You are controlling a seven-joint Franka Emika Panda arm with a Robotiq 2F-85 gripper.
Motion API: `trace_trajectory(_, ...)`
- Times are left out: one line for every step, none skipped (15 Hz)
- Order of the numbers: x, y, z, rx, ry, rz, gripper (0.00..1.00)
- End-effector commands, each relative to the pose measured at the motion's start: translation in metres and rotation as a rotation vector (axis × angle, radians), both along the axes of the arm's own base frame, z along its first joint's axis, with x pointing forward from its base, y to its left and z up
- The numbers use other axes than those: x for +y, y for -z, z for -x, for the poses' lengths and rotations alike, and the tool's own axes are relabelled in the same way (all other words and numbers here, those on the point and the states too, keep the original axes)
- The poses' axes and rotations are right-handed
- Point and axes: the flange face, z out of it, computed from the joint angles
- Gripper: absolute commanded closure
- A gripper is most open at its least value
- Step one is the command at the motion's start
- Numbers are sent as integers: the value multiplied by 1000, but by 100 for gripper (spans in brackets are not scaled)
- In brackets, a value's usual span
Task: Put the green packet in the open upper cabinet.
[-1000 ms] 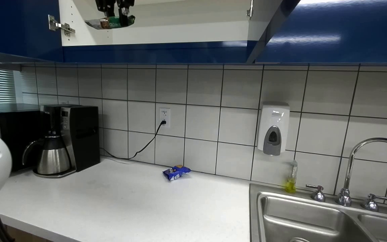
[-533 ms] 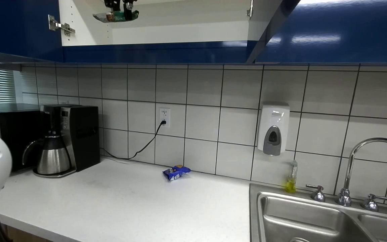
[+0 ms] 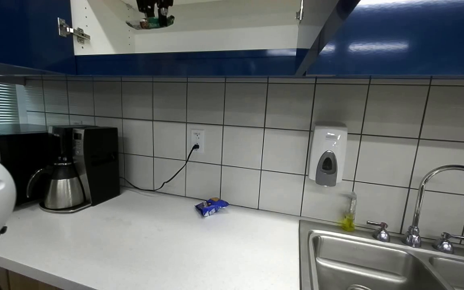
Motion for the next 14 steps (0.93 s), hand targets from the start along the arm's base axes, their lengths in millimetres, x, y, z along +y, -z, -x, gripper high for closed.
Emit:
trace_trajectory(7,-9,-19,-27,26,11,81)
trace_trajectory(7,-11,-23,-59,27,12,81)
trace_trajectory(7,-13,-27,-81,22,11,81)
trace_trajectory(8,-15,-31,-101,23,8,81)
trace_trajectory(8,-16,-33,-116,21,4,81)
trace_trajectory(8,-19,-35,-148,20,3,81)
trace_trajectory(9,-20,-37,-162,14,1,81)
trace_trajectory(10,-21,-39,-182,14,-4,81)
trace_trajectory(10,-22,-42,-200,14,-8,81)
trace_trajectory(11,-23,-45,-218,9,-9,81)
trace_trajectory(12,-22,-48,-229,9,-13,81)
trace_trajectory(13,-22,-51,-237,9,-10,81)
trace_trajectory(14,-21,-55,-247,8,-14,81)
trace_trajectory(15,-20,-58,-263,13,-15,81)
